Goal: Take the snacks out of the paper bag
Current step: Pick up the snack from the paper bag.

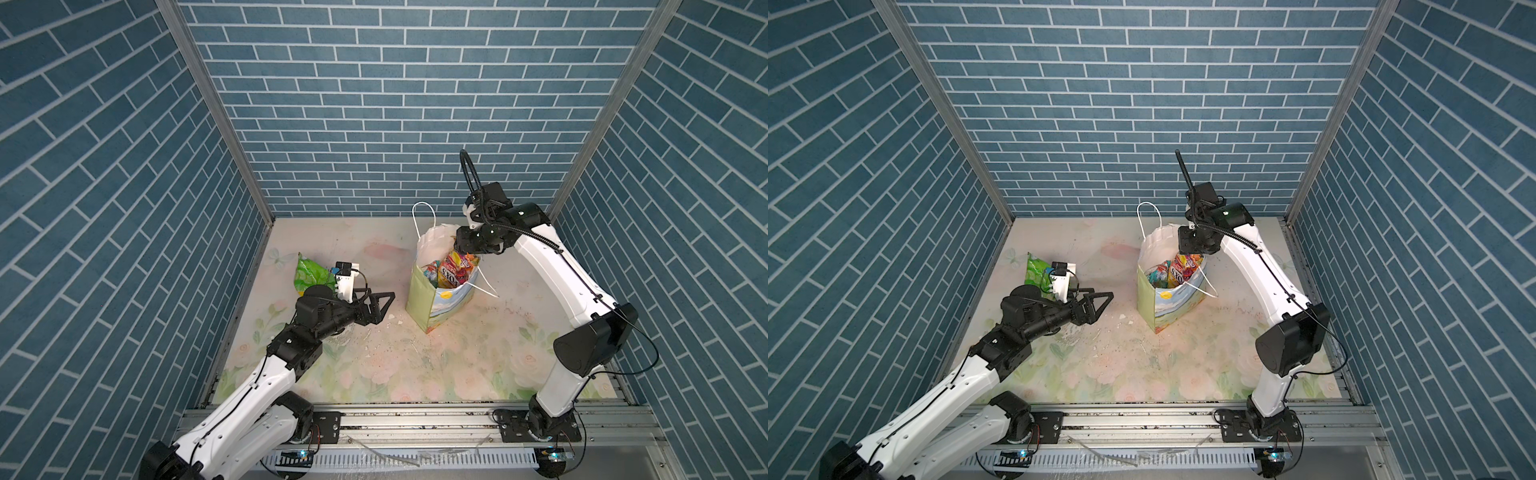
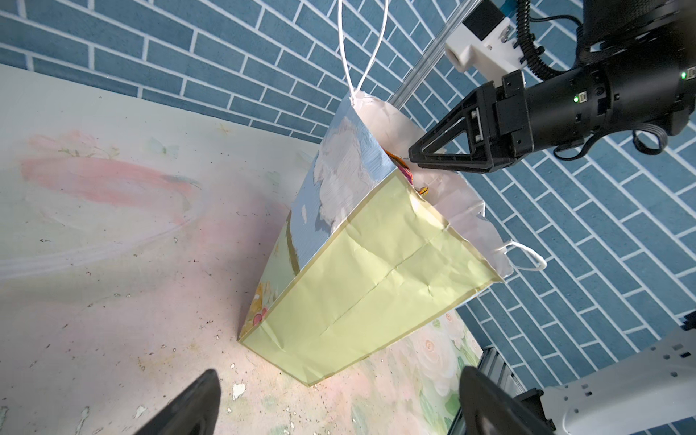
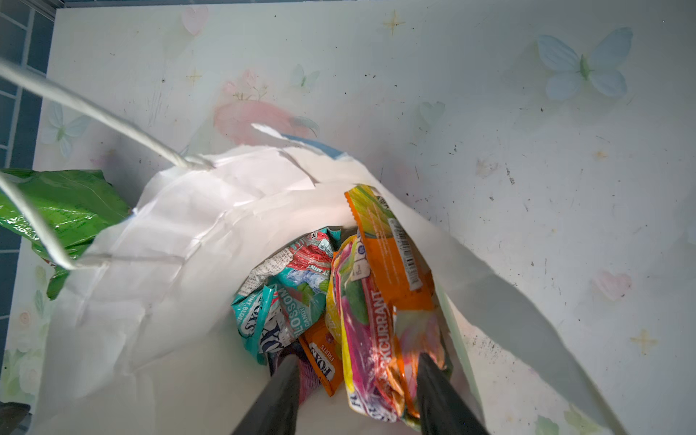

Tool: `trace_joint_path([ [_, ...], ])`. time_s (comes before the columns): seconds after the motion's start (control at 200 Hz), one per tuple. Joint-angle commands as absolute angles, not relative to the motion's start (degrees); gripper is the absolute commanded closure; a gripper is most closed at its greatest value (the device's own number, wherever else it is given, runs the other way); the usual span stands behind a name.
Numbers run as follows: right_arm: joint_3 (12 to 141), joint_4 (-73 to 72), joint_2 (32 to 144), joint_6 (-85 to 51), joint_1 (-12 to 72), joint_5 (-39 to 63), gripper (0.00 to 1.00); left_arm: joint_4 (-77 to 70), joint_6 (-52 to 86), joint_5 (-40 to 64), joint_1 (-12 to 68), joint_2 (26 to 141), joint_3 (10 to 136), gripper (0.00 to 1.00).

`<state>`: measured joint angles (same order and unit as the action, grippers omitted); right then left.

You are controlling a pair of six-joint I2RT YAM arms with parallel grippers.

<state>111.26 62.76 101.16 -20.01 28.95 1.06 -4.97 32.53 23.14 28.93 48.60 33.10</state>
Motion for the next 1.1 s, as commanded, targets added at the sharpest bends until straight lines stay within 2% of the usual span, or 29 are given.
trace_joint_path([
  [0.0,112.75,63.84,102.93,-17.89,29.32,-1.32,0.50,-5.90,31.57,22.25,29.53,49.06,35.23,0.00],
  [0.27,115.14,66.27,106.57,-16.01,30.36,-6.49,0.53,-6.24,31.64,21.57,29.64,49.91,35.19,0.00],
  [0.635,117.77,66.36,109.08,-15.19,30.69,-4.04,0.81,-5.89,31.65,20.49,29.71,50.01,34.97,0.01],
  [0.75,117.78,65.54,108.45,-15.29,30.74,-3.76,0.94,-5.70,31.63,20.16,29.71,49.98,34.81,0.00],
  [0.91,114.82,61.06,105.83,-16.30,30.67,1.02,0.95,-6.31,31.87,19.61,29.71,50.36,34.15,0.00],
  [1.095,114.04,58.94,104.03,-17.39,30.67,1.30,0.99,-6.98,32.68,20.13,29.72,50.89,33.82,0.01],
])
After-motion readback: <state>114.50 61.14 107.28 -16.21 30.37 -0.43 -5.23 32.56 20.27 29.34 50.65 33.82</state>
